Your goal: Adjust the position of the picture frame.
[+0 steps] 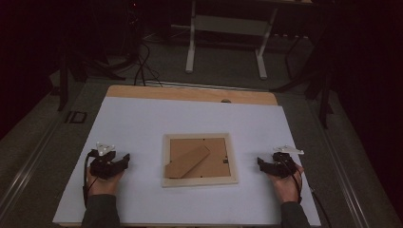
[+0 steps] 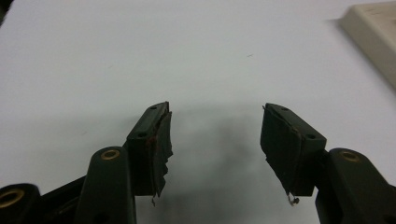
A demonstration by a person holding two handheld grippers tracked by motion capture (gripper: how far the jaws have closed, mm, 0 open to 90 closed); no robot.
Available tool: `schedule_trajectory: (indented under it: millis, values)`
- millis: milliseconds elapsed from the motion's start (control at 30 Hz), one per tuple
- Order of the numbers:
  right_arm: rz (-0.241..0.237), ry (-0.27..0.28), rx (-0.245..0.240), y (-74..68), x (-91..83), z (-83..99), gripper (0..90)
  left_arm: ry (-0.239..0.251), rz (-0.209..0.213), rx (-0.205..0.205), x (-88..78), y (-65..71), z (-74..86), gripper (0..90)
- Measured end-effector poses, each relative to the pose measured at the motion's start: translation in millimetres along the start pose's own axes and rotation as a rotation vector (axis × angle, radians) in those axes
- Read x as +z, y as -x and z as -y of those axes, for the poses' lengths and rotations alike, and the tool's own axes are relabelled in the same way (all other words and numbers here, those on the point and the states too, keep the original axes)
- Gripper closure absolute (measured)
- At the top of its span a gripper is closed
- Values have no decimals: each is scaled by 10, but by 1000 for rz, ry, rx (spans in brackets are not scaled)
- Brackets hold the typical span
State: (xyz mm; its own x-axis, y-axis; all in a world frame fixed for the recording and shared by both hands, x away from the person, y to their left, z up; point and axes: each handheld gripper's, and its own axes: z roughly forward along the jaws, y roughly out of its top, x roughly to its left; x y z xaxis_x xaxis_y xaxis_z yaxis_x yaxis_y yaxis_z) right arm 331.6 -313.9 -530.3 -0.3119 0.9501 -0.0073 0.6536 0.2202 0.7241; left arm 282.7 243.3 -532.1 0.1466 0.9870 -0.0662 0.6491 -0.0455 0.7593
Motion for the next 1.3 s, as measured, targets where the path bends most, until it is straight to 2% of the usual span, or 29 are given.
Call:
schedule_trajectory:
  millis: [133,167,200,300,367,433,567,633,667,800,900,933,967,1000,1167,1300]
  values:
    - [1,9,4,-8,-37,-14,250,38,3,21,-65,47,-13,473]
    - [-3,13,12,-3,-57,-21,256,42,14,34,-97,63,-36,485]
    - [-3,13,12,-3,-57,-21,256,42,14,34,-97,63,-36,485]
    - [-10,32,38,23,-120,-46,288,59,14,71,-155,105,-70,485]
    - [-11,38,41,27,-134,-51,297,60,20,77,-163,114,-76,485]
    - [-24,47,31,15,-170,-67,349,66,55,93,-172,156,-94,486]
    - [-38,46,-13,-27,-162,-74,394,76,87,122,-179,218,-91,485]
    - [-46,37,-25,-53,-151,-75,416,76,103,126,-180,234,-93,486]
    - [-50,37,-29,-68,-150,-75,427,81,142,127,-192,257,-98,496]
    - [-67,46,-59,-135,-166,-95,470,93,196,142,-239,293,-109,525]
    - [-78,51,-76,-176,-180,-111,494,98,216,146,-257,308,-112,552]
    - [-84,52,-80,-188,-183,-114,502,95,235,155,-262,324,-109,563]
    - [-92,51,-84,-200,-188,-117,512,95,235,155,-262,324,-109,583]
    - [-104,52,-85,-211,-190,-120,519,84,258,170,-257,347,-103,603]
    - [-142,50,-105,-272,-192,-130,556,61,280,216,-243,430,-89,636]
    - [-166,43,-120,-326,-191,-137,601,50,330,254,-245,518,-74,679]
